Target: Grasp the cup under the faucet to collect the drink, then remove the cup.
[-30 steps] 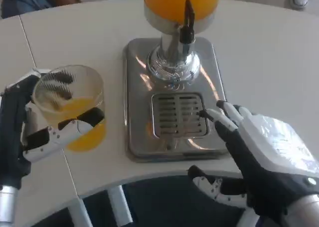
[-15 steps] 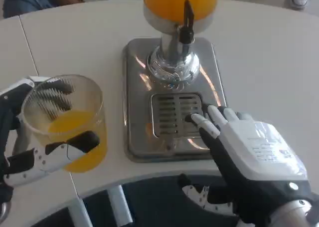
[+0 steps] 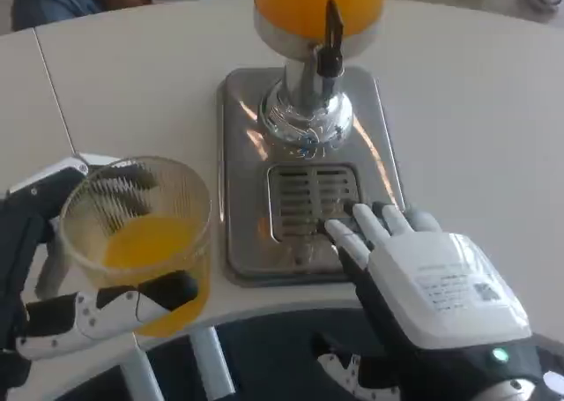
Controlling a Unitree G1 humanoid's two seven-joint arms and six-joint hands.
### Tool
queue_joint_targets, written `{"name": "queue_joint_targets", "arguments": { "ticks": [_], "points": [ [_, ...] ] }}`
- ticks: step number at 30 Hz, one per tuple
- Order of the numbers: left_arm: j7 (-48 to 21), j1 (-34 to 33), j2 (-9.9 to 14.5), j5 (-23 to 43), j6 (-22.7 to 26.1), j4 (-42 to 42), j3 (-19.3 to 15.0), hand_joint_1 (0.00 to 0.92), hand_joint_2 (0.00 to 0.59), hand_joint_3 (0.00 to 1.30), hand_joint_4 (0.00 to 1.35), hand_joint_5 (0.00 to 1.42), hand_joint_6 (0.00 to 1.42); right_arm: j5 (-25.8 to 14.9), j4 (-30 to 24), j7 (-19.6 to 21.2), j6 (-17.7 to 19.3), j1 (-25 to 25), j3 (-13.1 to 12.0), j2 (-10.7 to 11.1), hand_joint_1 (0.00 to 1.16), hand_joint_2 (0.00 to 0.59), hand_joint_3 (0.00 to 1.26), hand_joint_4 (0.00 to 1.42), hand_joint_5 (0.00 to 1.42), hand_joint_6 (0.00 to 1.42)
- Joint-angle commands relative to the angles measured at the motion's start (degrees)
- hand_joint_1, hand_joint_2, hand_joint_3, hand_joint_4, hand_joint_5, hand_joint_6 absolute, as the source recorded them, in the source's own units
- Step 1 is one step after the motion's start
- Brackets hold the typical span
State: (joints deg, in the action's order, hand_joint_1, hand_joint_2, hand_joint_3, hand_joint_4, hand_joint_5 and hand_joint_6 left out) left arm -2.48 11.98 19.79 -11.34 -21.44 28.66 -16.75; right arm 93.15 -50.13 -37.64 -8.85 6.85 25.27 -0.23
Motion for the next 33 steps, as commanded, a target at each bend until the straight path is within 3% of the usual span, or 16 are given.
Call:
{"name": "queue_joint_targets", "arguments": {
  "ticks": [1,6,17,27,33],
  "points": [
    [-1.1,1.3,-0.6,1.8,-3.0,2.6,0.4,0.584,0.0,0.95,1.16,1.35,1.42,2.6,-3.5,1.5,0.2,7.2,5.9,-5.3,0.71,0.396,0.07,0.0,0.0,0.0],
    [-2.1,2.3,-1.1,1.7,-3.6,3.7,1.0,0.584,0.0,0.95,1.16,1.35,1.42,5.2,-5.6,2.1,0.5,11.7,8.1,-5.3,0.7,0.395,0.05,0.0,0.0,0.0],
    [-2.4,2.5,-1.5,1.1,-3.3,3.9,1.5,0.584,0.0,0.95,1.16,1.35,1.42,6.4,-5.9,2.9,-0.1,13.9,9.9,-5.7,0.69,0.39,0.02,0.0,0.0,0.0],
    [-2.3,2.1,-1.6,1.0,-2.6,4.3,1.8,0.584,0.0,0.95,1.16,1.35,1.42,5.3,-5.5,3.8,-0.4,14.1,9.3,-5.4,0.69,0.389,0.02,0.0,0.0,0.0],
    [-2.4,3.5,-1.8,1.7,-2.9,5.4,1.4,0.584,0.0,0.95,1.16,1.35,1.42,6.7,-6.5,5.7,-0.5,18.2,12.5,-4.8,0.69,0.389,0.02,0.0,0.0,0.0]
  ]
}}
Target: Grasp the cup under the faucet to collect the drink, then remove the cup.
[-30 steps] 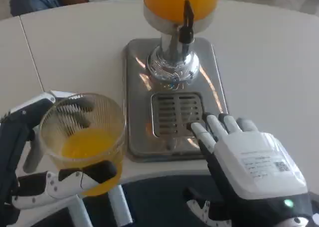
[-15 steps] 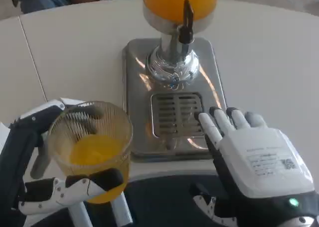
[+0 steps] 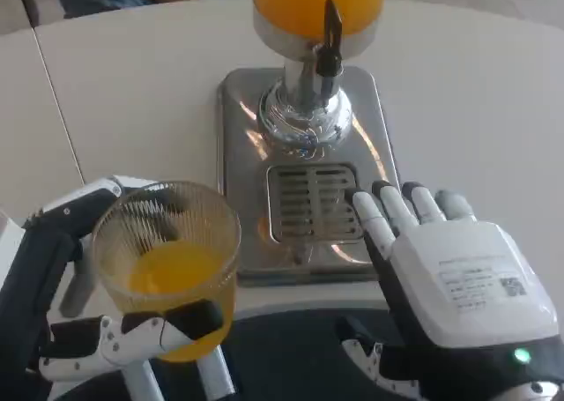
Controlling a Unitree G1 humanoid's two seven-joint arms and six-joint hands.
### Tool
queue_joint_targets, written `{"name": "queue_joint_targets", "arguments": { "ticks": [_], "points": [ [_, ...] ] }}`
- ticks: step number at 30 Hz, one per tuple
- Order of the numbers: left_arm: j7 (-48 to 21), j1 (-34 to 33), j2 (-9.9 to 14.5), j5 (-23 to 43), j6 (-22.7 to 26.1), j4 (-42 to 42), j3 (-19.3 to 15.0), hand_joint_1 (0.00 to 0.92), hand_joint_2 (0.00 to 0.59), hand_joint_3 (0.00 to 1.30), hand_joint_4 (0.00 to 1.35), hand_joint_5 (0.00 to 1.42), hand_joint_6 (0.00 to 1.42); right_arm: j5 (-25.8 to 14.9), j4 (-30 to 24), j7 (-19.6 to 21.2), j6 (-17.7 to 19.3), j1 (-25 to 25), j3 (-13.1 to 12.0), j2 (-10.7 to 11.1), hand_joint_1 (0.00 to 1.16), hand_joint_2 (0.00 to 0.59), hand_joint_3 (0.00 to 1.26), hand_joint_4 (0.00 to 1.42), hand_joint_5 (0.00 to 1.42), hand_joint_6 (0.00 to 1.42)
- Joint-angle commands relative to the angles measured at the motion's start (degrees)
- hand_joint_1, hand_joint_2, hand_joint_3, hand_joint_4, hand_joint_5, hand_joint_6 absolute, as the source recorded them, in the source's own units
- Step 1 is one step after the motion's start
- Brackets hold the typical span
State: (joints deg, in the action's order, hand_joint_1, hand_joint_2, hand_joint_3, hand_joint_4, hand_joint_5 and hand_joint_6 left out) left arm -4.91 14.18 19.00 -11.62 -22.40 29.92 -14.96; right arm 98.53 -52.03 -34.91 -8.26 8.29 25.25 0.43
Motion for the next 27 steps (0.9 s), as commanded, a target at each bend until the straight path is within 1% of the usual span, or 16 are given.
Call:
{"name": "queue_joint_targets", "arguments": {
  "ticks": [1,3,5,10,14,23,27],
  "points": [
    [0.0,1.5,-0.9,2.1,-2.1,4.3,-0.5,0.584,0.0,0.95,1.16,1.35,1.42,1.7,-4.7,3.4,-1.2,17.6,13.2,-5.4,0.69,0.389,0.01,0.0,0.0,0.0],
    [0.0,1.9,-0.9,2.3,-2.2,4.5,-0.6,0.584,0.0,0.95,1.16,1.35,1.42,2.1,-4.9,4.3,-1.2,18.9,14.0,-5.2,0.69,0.389,0.01,0.0,0.0,0.0],
    [-0.1,2.3,-0.8,2.5,-2.4,4.6,-0.8,0.584,0.0,0.95,1.16,1.35,1.42,2.3,-5.0,5.0,-1.0,20.1,14.2,-5.0,0.68,0.386,0.0,0.0,0.0,0.0],
    [-0.1,3.4,-0.8,2.6,-2.8,5.1,-1.0,0.584,0.0,0.95,1.16,1.35,1.42,1.8,-4.9,6.2,-0.8,22.1,13.8,-4.2,0.67,0.39,0.0,0.0,0.0,0.0],
    [-0.1,3.8,-0.7,2.6,-2.8,5.1,-1.1,0.585,0.0,0.95,1.16,1.35,1.42,1.1,-4.9,6.5,-0.7,22.1,13.1,-4.1,0.67,0.392,0.0,0.0,0.0,0.0],
    [-0.2,4.4,-0.5,2.7,-3.1,5.0,-1.4,0.591,0.0,0.95,1.16,1.35,1.42,0.4,-3.2,6.3,-0.6,20.9,13.0,-4.9,0.66,0.393,0.0,0.0,0.0,0.0],
    [-0.3,4.5,-0.3,2.7,-3.2,4.8,-1.4,0.592,0.0,0.95,1.16,1.35,1.42,0.3,-3.0,6.2,-0.5,20.5,12.8,-4.9,0.66,0.393,0.0,0.0,0.0,0.0]
  ]
}}
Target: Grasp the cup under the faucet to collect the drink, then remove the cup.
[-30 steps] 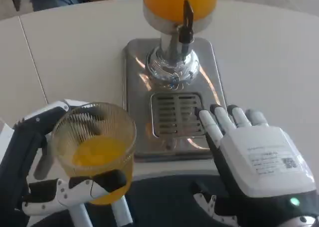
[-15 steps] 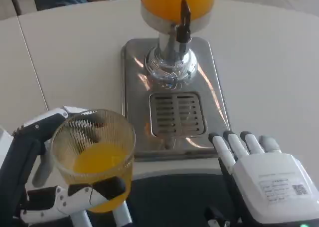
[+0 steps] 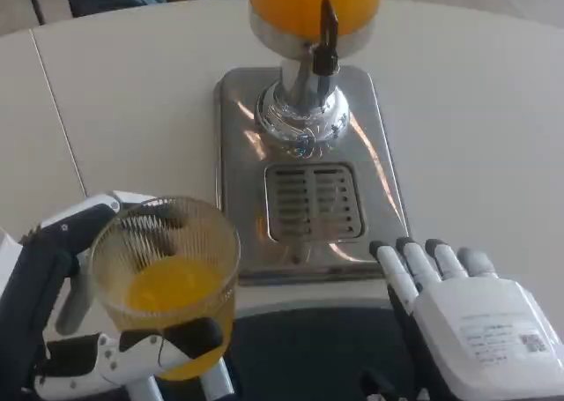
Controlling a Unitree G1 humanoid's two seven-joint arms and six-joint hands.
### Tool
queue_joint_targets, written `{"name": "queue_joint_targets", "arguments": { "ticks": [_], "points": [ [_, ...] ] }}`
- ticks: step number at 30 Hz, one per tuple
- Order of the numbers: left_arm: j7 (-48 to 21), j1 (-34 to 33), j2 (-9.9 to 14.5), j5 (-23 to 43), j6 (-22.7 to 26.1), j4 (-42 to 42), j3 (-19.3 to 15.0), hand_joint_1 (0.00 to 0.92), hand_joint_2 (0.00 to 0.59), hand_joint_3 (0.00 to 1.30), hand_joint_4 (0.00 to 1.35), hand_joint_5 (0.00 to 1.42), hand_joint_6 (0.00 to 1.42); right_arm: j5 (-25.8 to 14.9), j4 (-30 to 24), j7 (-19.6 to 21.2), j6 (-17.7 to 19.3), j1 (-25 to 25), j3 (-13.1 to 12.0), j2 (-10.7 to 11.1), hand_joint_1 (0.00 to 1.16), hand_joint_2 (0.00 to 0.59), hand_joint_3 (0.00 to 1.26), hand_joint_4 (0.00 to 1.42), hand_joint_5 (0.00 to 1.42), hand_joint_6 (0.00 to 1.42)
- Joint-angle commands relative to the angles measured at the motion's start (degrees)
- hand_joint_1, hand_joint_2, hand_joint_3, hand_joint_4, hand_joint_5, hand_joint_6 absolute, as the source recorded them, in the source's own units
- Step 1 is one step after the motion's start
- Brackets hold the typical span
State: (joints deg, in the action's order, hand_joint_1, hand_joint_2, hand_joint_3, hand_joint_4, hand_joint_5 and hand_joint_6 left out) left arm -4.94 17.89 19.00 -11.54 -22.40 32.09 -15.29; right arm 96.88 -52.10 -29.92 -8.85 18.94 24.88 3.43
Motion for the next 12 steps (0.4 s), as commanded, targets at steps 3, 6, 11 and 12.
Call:
{"name": "queue_joint_targets", "arguments": {
  "ticks": [3,6,11,12],
  "points": [
    [-0.3,0.9,-0.3,2.6,-3.2,2.6,-1.0,0.592,0.0,0.95,1.16,1.35,1.42,2.0,-3.0,1.0,0.2,9.5,13.2,-8.0,0.66,0.393,0.0,0.0,0.0,0.0],
    [-0.3,1.0,-0.4,2.4,-3.2,2.5,-0.8,0.593,0.0,0.95,1.16,1.35,1.42,2.0,-2.9,0.8,0.2,9.4,13.2,-8.1,0.66,0.393,0.0,0.0,0.0,0.0],
    [-0.1,1.0,-0.6,2.2,-3.0,2.5,-0.6,0.593,0.0,0.95,1.16,1.35,1.42,1.5,-3.2,0.7,0.1,9.5,12.8,-8.0,0.66,0.393,0.0,0.0,0.0,0.0],
    [-0.1,1.0,-0.6,2.1,-3.0,2.5,-0.6,0.593,0.0,0.95,1.16,1.35,1.42,1.4,-3.2,0.7,0.0,9.6,12.8,-8.0,0.66,0.393,0.0,0.0,0.0,0.0]
  ]
}}
